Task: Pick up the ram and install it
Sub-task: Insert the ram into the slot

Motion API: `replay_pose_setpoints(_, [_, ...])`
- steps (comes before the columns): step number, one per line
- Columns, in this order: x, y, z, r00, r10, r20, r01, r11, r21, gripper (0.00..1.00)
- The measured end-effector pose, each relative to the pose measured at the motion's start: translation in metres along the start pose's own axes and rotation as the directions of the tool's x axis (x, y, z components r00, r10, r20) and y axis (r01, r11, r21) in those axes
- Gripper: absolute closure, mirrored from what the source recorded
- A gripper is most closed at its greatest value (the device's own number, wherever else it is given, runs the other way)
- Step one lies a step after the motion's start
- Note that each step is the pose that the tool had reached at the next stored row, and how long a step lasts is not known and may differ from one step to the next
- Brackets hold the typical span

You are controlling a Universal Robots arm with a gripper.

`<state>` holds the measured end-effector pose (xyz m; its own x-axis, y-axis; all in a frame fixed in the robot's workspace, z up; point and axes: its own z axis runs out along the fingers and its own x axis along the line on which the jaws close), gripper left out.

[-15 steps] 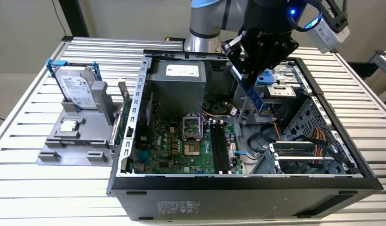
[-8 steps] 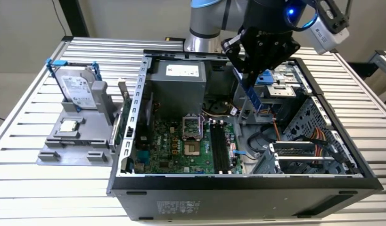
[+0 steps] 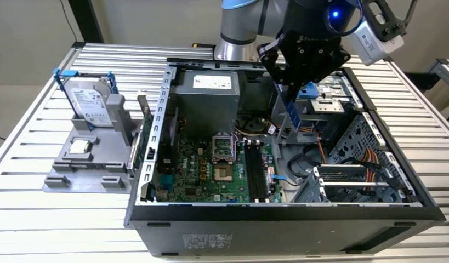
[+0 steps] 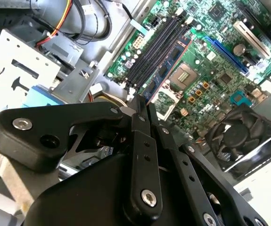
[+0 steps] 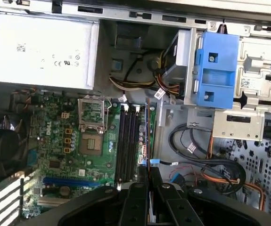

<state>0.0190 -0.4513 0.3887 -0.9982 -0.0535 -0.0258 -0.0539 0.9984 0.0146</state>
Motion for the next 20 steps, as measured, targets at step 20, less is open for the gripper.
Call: replay_pose_setpoints(20, [0.0001, 0.0001, 0.0017, 0.9911, 0.133, 0.0021, -0.133, 0.9911, 0.0033, 1.00])
